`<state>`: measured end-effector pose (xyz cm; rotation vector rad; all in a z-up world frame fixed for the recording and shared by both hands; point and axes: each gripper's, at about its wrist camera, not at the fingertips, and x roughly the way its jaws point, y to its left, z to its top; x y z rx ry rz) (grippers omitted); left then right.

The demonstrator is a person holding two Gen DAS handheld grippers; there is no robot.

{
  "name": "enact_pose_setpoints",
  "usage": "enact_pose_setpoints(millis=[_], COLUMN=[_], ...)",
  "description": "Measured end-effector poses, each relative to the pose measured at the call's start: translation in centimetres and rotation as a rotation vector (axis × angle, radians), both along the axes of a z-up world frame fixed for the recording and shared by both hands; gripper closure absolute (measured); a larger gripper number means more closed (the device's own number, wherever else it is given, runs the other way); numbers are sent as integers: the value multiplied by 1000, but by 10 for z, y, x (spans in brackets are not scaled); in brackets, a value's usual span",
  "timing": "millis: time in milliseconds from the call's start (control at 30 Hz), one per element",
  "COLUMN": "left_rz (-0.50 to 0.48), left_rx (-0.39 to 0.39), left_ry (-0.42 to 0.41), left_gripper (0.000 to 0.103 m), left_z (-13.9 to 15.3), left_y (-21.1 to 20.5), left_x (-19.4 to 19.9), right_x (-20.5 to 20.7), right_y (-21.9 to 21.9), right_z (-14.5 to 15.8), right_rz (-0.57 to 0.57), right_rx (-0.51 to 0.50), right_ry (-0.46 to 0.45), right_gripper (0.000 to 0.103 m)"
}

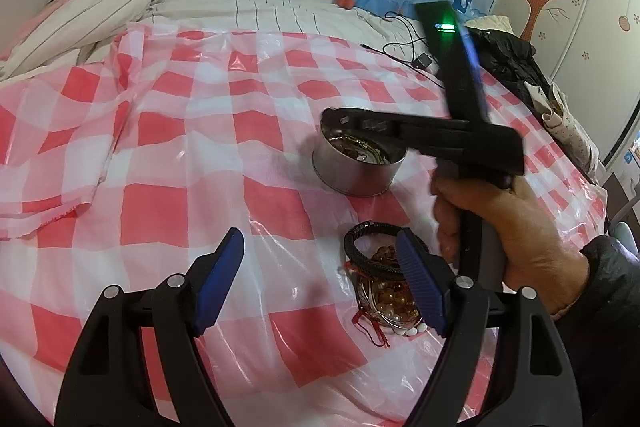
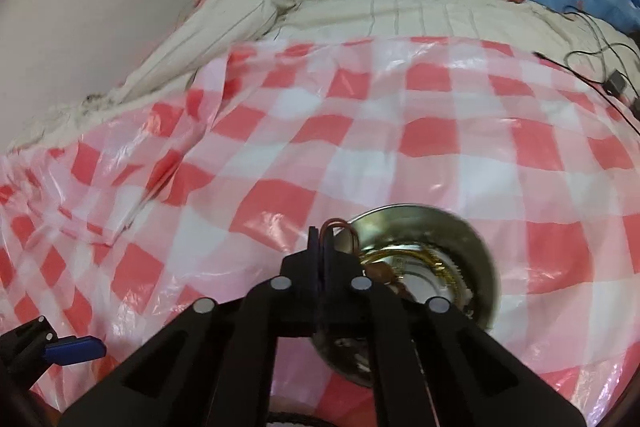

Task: Organize jewelry

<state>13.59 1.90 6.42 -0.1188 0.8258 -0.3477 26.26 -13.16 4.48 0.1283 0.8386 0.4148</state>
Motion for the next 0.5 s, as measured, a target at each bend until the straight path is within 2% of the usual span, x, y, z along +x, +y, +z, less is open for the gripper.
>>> enact_pose_setpoints(millis=[100, 267, 367, 467, 500], left_rz=[0, -4, -5, -8, -10], left_rx=[-4, -11, -15, -8, -4], left_ry=[-1, 5, 7, 11, 12], left_gripper=[28, 28, 27, 27, 27], left_z=[1, 0, -1, -2, -2], left_y=[0, 0, 0, -3, -3], left_x=[0, 0, 1, 1, 0], right_x=[-6, -13, -13, -2, 0], right_y=[-28, -60, -58, -33, -29], right_z=[17, 43, 49, 28, 20], right_rz=[-33, -64, -52, 6, 16], right_rx=[82, 119, 78, 8, -5], right_ry=[-28, -60, -72, 14, 44], right_gripper=[101, 101, 101, 100, 89])
